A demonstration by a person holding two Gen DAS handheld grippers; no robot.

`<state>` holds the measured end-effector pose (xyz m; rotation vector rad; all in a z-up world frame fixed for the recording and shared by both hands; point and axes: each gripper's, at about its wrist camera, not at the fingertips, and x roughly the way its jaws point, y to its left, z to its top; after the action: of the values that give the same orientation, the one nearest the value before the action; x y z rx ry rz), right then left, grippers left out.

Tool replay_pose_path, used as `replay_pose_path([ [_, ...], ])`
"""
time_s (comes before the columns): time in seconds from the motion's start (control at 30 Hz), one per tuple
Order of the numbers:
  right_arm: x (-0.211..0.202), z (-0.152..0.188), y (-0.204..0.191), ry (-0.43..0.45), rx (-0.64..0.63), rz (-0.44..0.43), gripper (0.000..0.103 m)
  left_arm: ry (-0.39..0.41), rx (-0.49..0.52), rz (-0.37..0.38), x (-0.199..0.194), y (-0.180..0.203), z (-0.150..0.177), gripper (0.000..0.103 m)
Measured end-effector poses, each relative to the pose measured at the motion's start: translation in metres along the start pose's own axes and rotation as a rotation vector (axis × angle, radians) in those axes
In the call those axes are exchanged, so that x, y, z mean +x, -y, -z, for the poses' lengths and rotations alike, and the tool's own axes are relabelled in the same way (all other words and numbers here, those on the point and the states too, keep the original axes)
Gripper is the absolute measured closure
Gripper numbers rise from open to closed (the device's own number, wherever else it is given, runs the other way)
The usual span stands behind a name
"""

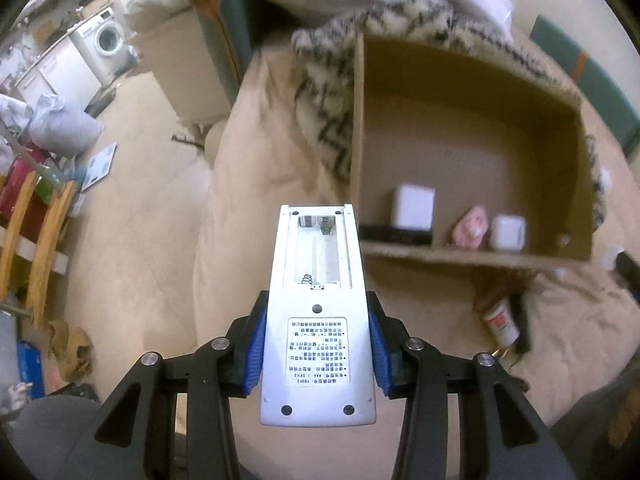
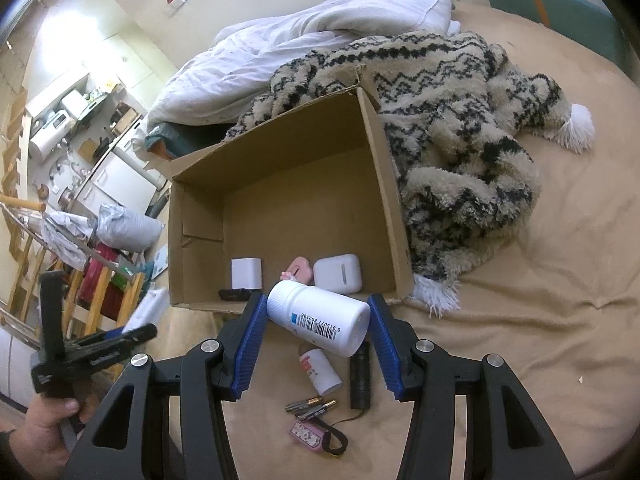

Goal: Organize rigid objects
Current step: 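Carry remote and pill bottle into the box and open both grippers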

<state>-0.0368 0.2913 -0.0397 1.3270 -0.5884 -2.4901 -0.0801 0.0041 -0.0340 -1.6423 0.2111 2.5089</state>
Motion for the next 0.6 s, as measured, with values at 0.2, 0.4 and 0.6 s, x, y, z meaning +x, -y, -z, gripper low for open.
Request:
replay_pose_path([
  [0.2, 0.001, -0.008, -0.004, 0.007, -0.024, -0.013, 0.049, 0.089, 0.019, -0.014, -0.020, 0.011, -0.016, 0.063],
  [0.4, 0.011, -0.024, -0.012, 0.017, -0.072, -0.015, 0.049, 0.165, 0.065, -0.020, -0.026, 0.030, -0.040, 0.063],
  [0.6, 0.027, -0.042, -0.021, 0.024, -0.125, -0.016, 0.049, 0.179, 0.060, -0.021, -0.016, 0.044, -0.068, 0.063],
])
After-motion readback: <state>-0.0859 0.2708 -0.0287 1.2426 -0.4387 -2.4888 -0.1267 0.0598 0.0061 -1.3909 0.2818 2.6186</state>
